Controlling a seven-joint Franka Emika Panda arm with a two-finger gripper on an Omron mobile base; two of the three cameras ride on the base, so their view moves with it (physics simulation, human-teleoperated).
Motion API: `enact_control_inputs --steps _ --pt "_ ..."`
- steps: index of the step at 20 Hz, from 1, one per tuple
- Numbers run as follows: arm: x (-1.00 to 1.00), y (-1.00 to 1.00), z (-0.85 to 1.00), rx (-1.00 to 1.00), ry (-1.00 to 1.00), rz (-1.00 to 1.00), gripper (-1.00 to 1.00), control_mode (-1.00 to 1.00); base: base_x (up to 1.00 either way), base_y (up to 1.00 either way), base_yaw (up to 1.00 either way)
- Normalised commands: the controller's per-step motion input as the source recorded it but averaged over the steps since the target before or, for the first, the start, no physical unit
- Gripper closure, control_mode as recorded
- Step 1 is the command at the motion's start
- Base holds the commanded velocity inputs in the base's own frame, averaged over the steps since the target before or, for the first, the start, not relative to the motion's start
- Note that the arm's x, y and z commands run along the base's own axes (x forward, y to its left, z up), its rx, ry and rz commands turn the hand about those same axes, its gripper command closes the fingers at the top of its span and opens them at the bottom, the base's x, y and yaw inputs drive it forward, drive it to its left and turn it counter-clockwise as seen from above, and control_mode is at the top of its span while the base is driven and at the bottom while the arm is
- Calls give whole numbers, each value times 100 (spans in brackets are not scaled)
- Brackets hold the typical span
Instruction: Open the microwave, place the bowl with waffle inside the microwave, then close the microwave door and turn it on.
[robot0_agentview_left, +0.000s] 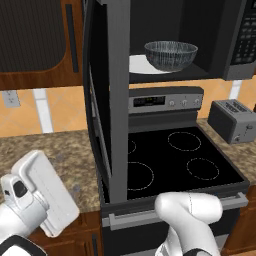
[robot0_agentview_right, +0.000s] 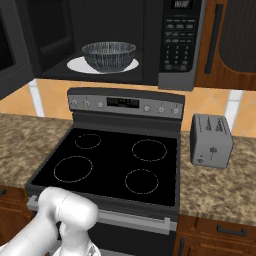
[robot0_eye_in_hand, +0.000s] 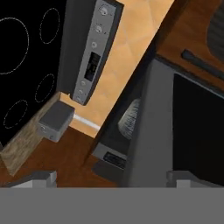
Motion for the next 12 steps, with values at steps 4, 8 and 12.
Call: enact_control_inputs --steps 4,8,12 --pt "-8 -100 2 0 -7 -21 -100 -100 0 0 0" --pt "0 -100 13 1 -4 -19 -100 -100 0 0 0" --pt "0 -98 21 2 -2 -18 -100 -100 0 0 0"
